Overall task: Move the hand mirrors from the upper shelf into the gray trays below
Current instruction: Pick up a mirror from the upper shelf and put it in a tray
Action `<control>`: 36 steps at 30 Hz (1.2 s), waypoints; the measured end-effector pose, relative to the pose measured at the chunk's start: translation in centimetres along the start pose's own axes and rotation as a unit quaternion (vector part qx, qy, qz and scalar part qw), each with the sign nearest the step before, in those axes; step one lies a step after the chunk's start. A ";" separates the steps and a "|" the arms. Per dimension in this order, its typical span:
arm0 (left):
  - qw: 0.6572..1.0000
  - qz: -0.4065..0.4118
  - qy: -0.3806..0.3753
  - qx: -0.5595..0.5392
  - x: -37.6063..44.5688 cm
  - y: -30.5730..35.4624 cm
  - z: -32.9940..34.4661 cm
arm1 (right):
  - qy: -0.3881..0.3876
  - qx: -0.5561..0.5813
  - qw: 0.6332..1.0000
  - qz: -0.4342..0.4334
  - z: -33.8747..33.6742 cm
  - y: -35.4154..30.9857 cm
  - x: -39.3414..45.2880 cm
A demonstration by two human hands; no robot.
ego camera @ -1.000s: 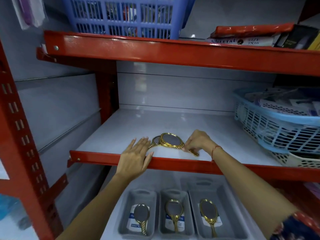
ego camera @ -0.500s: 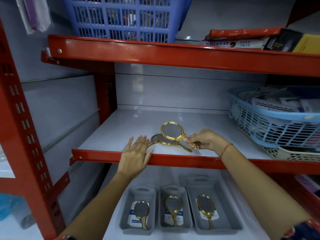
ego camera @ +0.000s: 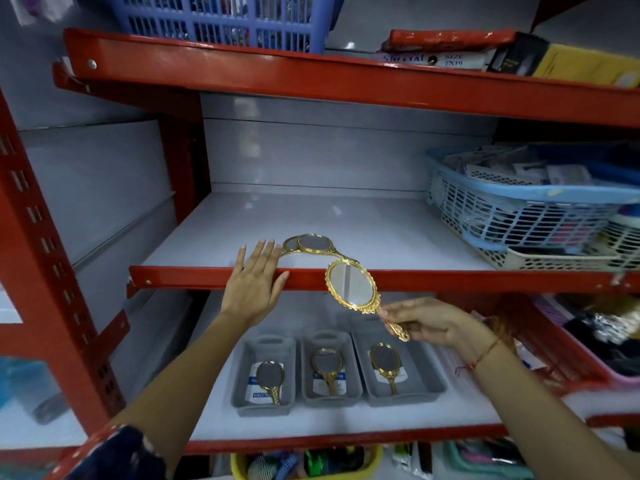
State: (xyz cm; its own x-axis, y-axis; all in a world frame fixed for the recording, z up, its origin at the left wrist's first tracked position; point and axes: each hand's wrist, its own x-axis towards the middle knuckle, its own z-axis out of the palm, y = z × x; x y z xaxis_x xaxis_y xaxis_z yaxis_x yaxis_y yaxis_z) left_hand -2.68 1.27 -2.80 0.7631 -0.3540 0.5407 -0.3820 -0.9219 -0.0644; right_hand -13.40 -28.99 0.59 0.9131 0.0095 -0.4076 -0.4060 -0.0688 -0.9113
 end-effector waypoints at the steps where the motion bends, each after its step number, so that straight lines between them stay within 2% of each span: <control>1: 1.000 -0.001 -0.001 -0.002 -0.1 0.1 0.0 | -0.006 -0.008 1.000 0.015 -0.2 1.0 -0.1; 4: 1.000 -0.003 0.009 -0.007 -0.2 0.4 0.1 | -0.012 0.003 0.999 0.053 -0.7 3.5 0.5; 10: 0.998 0.001 0.059 -0.008 -0.3 0.5 0.7 | 0.026 -0.004 0.991 0.135 -2.2 7.7 4.7; 17: 0.986 -0.011 0.169 -0.001 0.3 0.6 3.3 | 0.168 0.075 0.971 0.153 -4.4 13.4 11.3; 22: 0.969 -0.012 0.244 0.043 1.0 0.4 4.9 | 0.202 0.090 0.957 0.187 -5.2 16.7 15.6; 27: 0.960 -0.003 0.270 0.070 1.3 -0.1 5.6 | 0.232 0.026 0.949 0.211 -7.1 21.3 19.6; 30: 0.959 -0.007 0.275 0.074 1.4 0.0 5.9 | 0.246 -0.046 0.942 0.222 -5.1 19.1 17.5; 33: 0.960 -0.013 0.272 0.070 1.3 0.1 5.9 | 0.316 -0.164 0.913 0.198 -3.8 17.7 16.2; 36: 0.962 -0.011 0.266 0.059 1.2 0.3 5.5 | 0.315 -0.226 0.907 0.165 -3.3 17.7 16.1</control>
State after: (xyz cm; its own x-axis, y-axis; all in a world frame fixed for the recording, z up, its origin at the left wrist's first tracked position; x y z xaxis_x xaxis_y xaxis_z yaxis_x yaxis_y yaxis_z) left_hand 0.96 -0.33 -6.76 0.3831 -0.2320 0.8941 -0.2827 -0.9510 -0.1256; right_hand -5.77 -33.34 -21.85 0.6422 -0.6478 -0.4097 -0.7344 -0.3669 -0.5710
